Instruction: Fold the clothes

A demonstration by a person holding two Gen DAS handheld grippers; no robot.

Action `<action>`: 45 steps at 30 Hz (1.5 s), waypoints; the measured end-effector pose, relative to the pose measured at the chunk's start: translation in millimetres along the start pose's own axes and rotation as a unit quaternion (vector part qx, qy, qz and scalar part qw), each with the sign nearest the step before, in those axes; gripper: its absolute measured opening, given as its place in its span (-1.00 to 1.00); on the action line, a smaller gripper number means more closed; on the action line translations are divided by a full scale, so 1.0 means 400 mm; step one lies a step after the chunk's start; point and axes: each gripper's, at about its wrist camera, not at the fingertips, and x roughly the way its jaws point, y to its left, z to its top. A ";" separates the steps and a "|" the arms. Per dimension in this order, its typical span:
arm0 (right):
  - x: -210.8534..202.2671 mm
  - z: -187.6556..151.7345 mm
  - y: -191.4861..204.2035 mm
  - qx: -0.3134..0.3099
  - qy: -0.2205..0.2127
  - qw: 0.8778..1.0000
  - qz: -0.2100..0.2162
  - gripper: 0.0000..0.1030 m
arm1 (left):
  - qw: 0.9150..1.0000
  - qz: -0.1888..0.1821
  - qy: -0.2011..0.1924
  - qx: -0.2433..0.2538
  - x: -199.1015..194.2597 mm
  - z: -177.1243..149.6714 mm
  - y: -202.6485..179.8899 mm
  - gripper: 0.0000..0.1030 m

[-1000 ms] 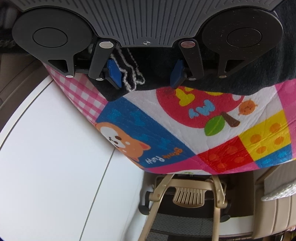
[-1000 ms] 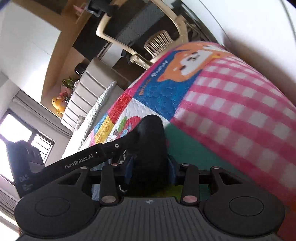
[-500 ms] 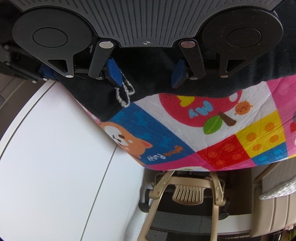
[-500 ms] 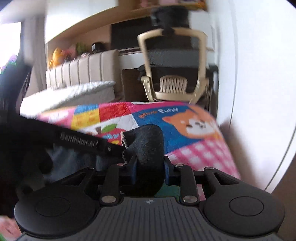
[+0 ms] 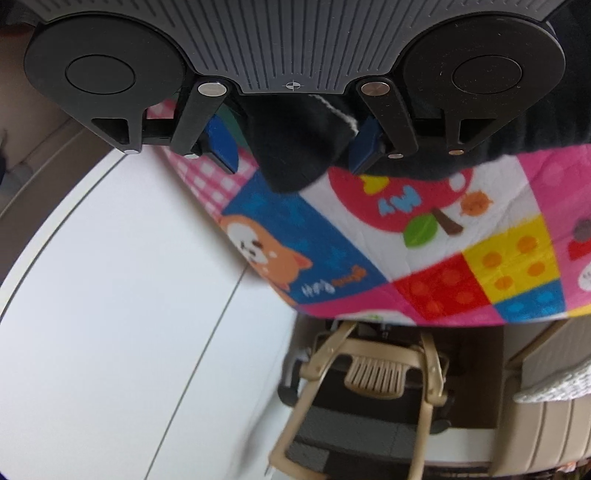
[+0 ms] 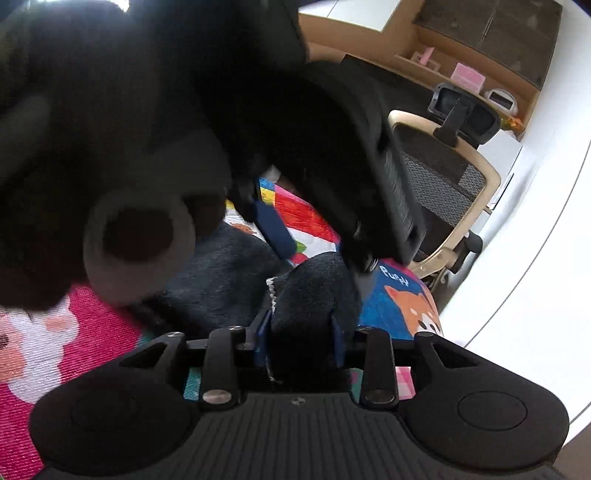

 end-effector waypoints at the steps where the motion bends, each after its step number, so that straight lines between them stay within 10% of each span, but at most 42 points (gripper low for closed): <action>1: -0.004 -0.001 -0.009 0.008 -0.001 1.000 0.006 -0.30 | 1.000 0.003 0.005 -0.001 0.010 -0.006 0.004 0.14; 6: -0.025 -0.011 -0.117 0.139 -0.009 0.986 0.088 0.01 | 1.000 0.002 0.009 -0.011 0.023 -0.027 0.046 0.01; 12: 0.024 -0.087 -0.297 0.428 0.029 0.882 0.195 0.15 | 0.999 0.000 0.007 -0.041 0.020 -0.032 0.094 0.13; 21: 0.117 -0.153 -0.287 0.553 0.048 0.801 0.224 0.33 | 0.999 0.001 0.010 -0.044 0.024 -0.040 0.101 0.21; 28: 0.112 -0.125 -0.274 0.500 0.050 0.842 0.194 -0.40 | 0.999 0.007 0.012 -0.039 0.031 -0.042 0.083 0.22; 45: 0.020 -0.007 -0.142 0.254 0.029 0.964 0.077 -0.40 | 0.999 0.011 -0.014 -0.034 -0.012 -0.026 0.058 0.33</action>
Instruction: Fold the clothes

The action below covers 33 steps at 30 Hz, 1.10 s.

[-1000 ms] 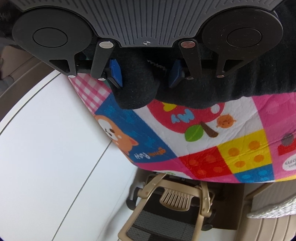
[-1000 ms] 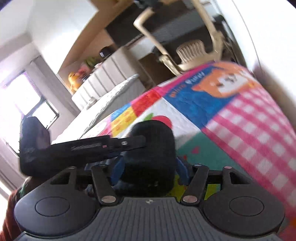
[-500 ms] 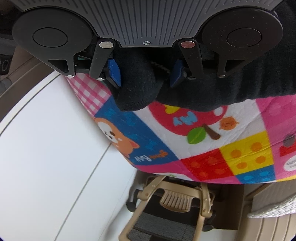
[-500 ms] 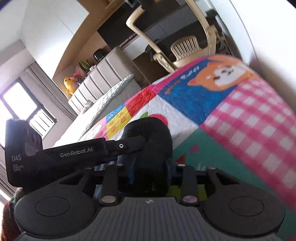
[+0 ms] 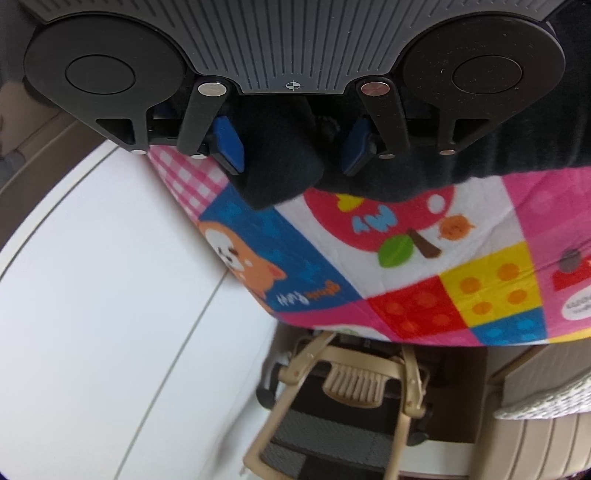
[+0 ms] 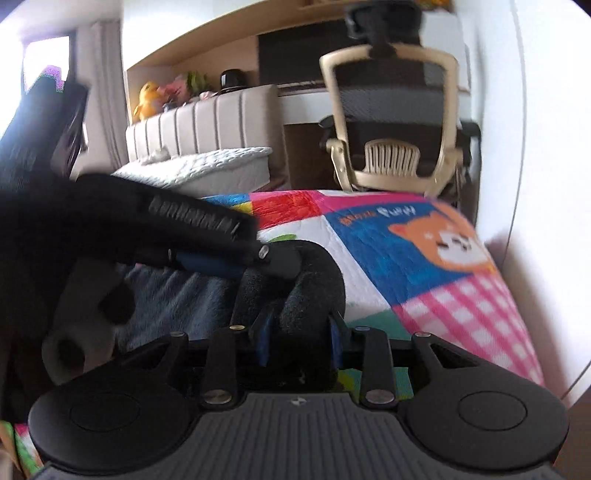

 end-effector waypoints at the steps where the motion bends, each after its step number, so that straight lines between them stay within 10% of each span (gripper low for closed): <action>1: 0.000 0.000 0.014 -0.013 -0.001 1.000 -0.004 -0.40 | 1.000 0.000 -0.005 -0.003 -0.007 0.004 0.004 0.37; 8: -0.016 0.010 -0.009 0.022 -0.015 0.999 0.032 -0.27 | 0.999 0.031 -0.002 0.014 0.002 -0.004 0.025 0.34; 12: -0.015 0.007 -0.084 0.119 -0.013 0.991 0.067 0.33 | 0.999 0.035 0.000 -0.003 0.004 -0.007 0.067 0.38; 18: 0.078 -0.035 -0.131 0.248 0.042 0.958 0.140 0.38 | 0.999 0.032 0.001 -0.017 0.006 -0.011 0.090 0.44; 20: 0.109 -0.050 -0.139 0.290 0.057 0.942 0.158 0.09 | 0.999 0.034 0.001 -0.014 0.006 -0.013 0.087 0.45; 24: 0.080 -0.027 -0.128 0.252 0.034 0.959 0.129 -0.29 | 0.999 0.031 -0.001 -0.023 -0.011 -0.014 0.094 0.46; 33: 0.023 0.003 -0.016 0.010 -0.005 1.000 -0.005 -0.27 | 0.999 0.024 -0.017 -0.023 -0.048 0.006 0.077 0.48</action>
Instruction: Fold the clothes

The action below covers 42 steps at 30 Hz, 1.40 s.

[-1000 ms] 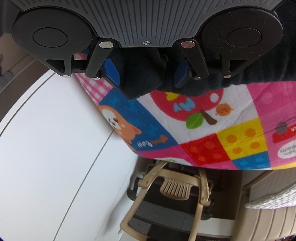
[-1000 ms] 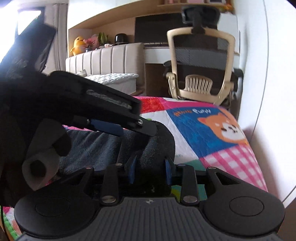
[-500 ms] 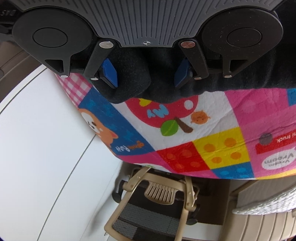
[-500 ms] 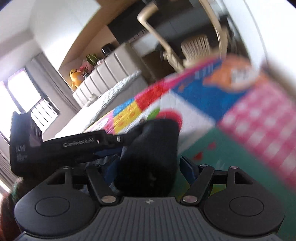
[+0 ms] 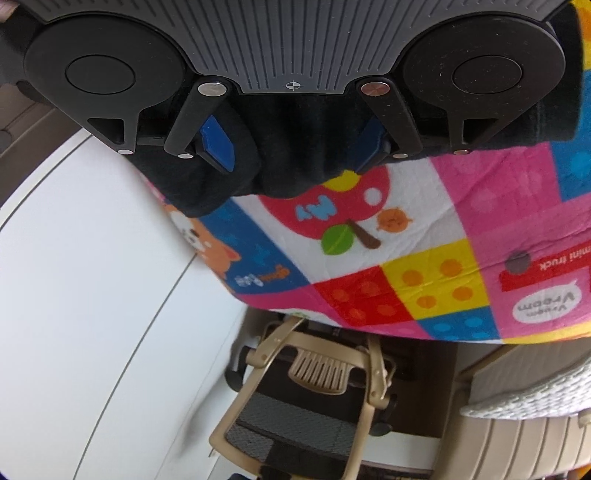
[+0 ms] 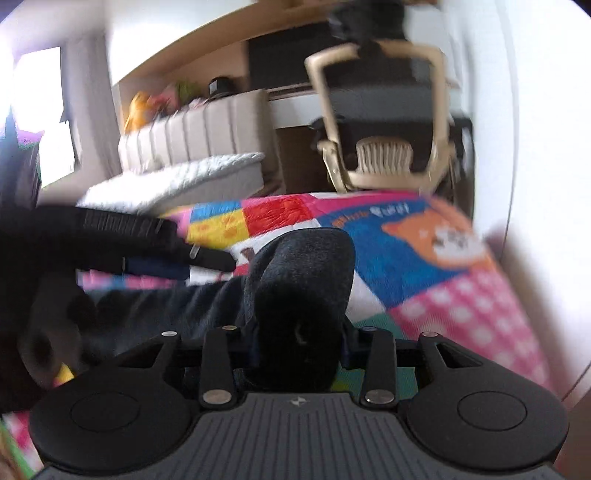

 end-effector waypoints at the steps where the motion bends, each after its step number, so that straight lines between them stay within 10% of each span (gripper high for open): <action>1: 0.001 -0.005 0.022 -0.031 -0.001 0.999 -0.009 -0.25 | 1.000 -0.004 -0.002 0.001 -0.005 0.004 -0.004 0.48; 13: 0.008 -0.078 0.214 -0.294 -0.044 0.952 -0.069 -0.12 | 0.997 -0.011 -0.009 0.077 -0.002 0.023 -0.124 0.67; 21: -0.035 0.006 0.019 -0.011 0.006 0.993 0.117 0.22 | 0.998 0.035 -0.008 0.051 -0.001 -0.006 -0.025 0.62; 32: 0.103 -0.039 -0.106 0.293 0.075 0.928 0.217 0.48 | 0.999 0.046 -0.008 0.026 -0.030 -0.021 0.042 0.73; 37: 0.108 -0.027 -0.096 0.287 0.067 0.934 0.202 -0.02 | 0.999 0.046 -0.006 0.016 -0.034 -0.025 0.051 0.75; 42: 0.065 -0.001 -0.103 0.240 0.046 0.956 0.164 -0.07 | 0.999 0.032 -0.010 0.021 -0.034 -0.023 0.028 0.76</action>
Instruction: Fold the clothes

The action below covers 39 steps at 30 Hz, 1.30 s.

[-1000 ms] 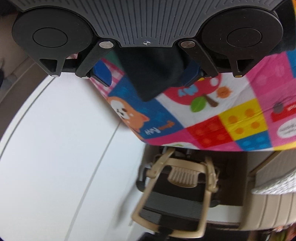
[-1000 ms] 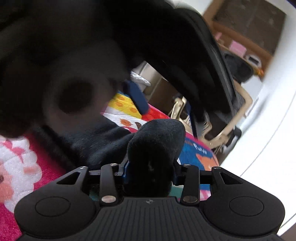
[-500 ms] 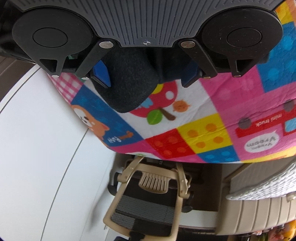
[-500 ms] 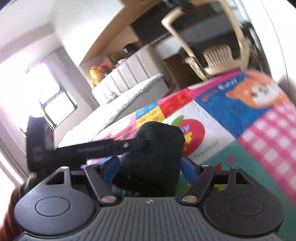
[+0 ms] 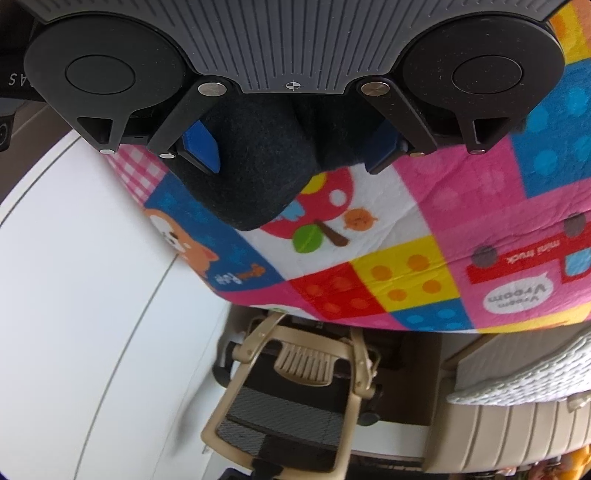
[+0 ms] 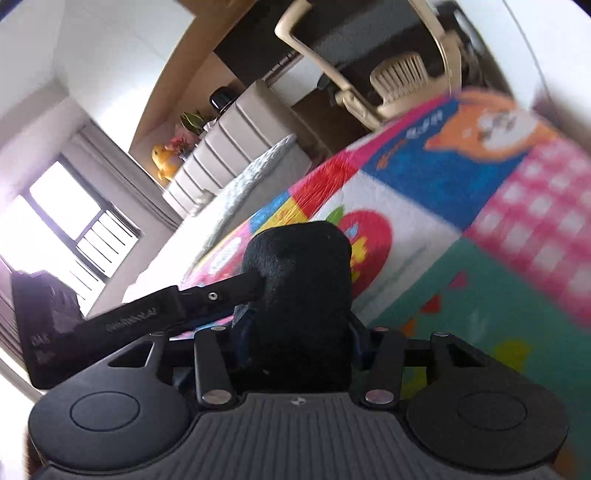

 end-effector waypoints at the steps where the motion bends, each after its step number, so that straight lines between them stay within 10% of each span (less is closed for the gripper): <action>1: -0.010 0.003 0.013 -0.029 -0.008 0.999 -0.017 -0.07 | 1.000 -0.004 -0.001 0.003 -0.004 0.000 -0.004 0.76; 13: -0.035 -0.072 0.172 -0.266 -0.040 0.956 -0.115 -0.01 | 0.997 0.067 -0.034 -0.029 -0.111 -0.006 0.134 0.80; 17: -0.026 -0.084 0.202 -0.305 -0.039 0.944 -0.121 -0.01 | 0.995 0.083 -0.024 -0.050 -0.127 -0.041 0.178 -0.02; 22: -0.013 -0.125 0.258 -0.386 -0.041 0.913 -0.126 0.03 | 0.995 0.048 -0.030 -0.084 -0.138 -0.038 0.184 0.27; 25: -0.005 -0.157 0.292 -0.433 -0.047 0.891 -0.128 0.07 | 0.998 0.019 -0.040 -0.038 -0.143 -0.015 0.111 0.68; 32: 0.005 -0.223 0.357 -0.512 -0.046 0.852 -0.098 0.25 | 0.998 0.010 -0.044 0.038 -0.115 0.011 -0.021 0.82; 39: -0.020 -0.178 0.335 -0.457 -0.025 0.888 -0.038 0.45 | 0.998 0.045 -0.034 0.017 -0.097 -0.021 0.044 0.83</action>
